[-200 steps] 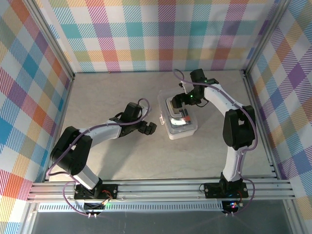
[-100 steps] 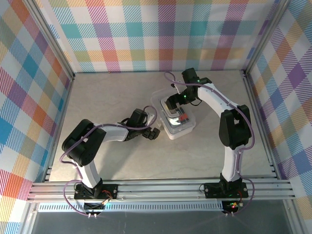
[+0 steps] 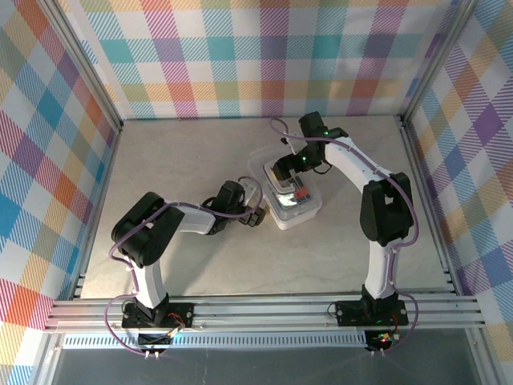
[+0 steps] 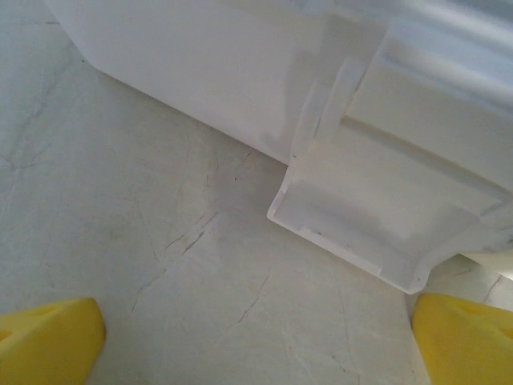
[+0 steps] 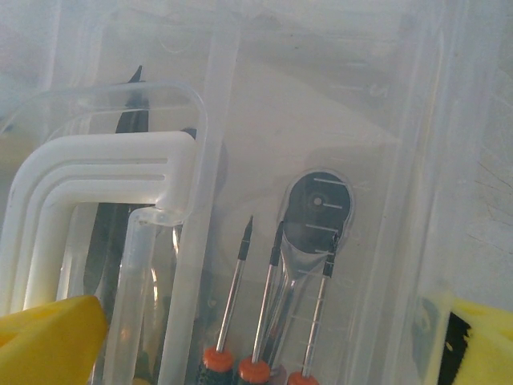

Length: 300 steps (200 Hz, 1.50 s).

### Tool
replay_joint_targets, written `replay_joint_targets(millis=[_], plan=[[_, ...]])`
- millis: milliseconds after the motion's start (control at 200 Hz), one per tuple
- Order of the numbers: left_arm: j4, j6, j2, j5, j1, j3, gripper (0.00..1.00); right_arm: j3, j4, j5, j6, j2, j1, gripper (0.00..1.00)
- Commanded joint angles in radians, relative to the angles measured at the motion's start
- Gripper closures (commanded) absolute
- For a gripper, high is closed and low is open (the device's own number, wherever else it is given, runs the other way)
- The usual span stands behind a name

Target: Pack the tool kit

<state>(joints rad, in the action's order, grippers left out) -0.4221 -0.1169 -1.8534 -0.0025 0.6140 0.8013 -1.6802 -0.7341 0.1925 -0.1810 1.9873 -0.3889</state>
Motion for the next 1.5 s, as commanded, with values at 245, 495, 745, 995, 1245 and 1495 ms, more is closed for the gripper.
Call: replay_joint_targets(millis=[245, 495, 745, 995, 1245, 1495], plan=[[0.036, 0.043, -0.089, -0.052, 0.011, 0.040, 0.00, 0.036, -0.088, -0.050, -0.035, 0.066, -0.024, 0.01], [0.098, 0.056, -0.050, -0.110, 0.011, 0.045, 0.00, 0.037, -0.090, -0.048, -0.037, 0.064, -0.023, 0.01], [0.146, 0.043, 0.024, -0.135, 0.012, 0.028, 0.01, 0.049, -0.082, -0.041, -0.034, 0.062, -0.023, 0.01], [0.195, 0.028, 0.078, -0.162, 0.011, 0.035, 0.02, 0.068, -0.074, -0.035, -0.032, 0.053, -0.022, 0.01], [0.238, 0.016, 0.118, -0.183, 0.012, 0.045, 0.03, 0.077, -0.070, -0.030, -0.031, 0.051, -0.022, 0.01], [0.258, 0.001, 0.156, -0.191, 0.012, 0.070, 0.04, 0.085, -0.061, -0.024, -0.023, 0.054, -0.022, 0.01]])
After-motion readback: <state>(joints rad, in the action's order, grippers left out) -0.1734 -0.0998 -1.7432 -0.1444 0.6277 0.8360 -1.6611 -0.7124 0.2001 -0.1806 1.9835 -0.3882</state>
